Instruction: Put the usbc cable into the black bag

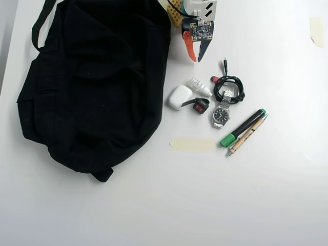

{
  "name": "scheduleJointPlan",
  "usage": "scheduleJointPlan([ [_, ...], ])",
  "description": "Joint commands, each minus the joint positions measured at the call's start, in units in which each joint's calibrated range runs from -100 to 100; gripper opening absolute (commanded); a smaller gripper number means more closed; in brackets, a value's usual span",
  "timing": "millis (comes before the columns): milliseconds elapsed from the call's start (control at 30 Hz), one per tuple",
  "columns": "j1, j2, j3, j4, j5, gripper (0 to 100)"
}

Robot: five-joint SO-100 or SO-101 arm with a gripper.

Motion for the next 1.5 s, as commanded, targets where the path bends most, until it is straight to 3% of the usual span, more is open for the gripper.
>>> scheduleJointPlan([
  [0, -0.18, -0.59, 0.65, -0.08, 0.18, 2],
  [167, -0.26, -1.00, -0.88, -2.14, -0.19, 2],
  [467, -4.07, -1.00, -5.55, -16.01, 1.54, 2],
  [833, -6.69, 2.56, -13.73, -10.93, -2.39, 2],
  [1067, -6.17, 26.22, -27.93, -10.24, -3.23, 2],
  [1467, -8.34, 66.88, -55.51, -7.40, -17.81, 2],
])
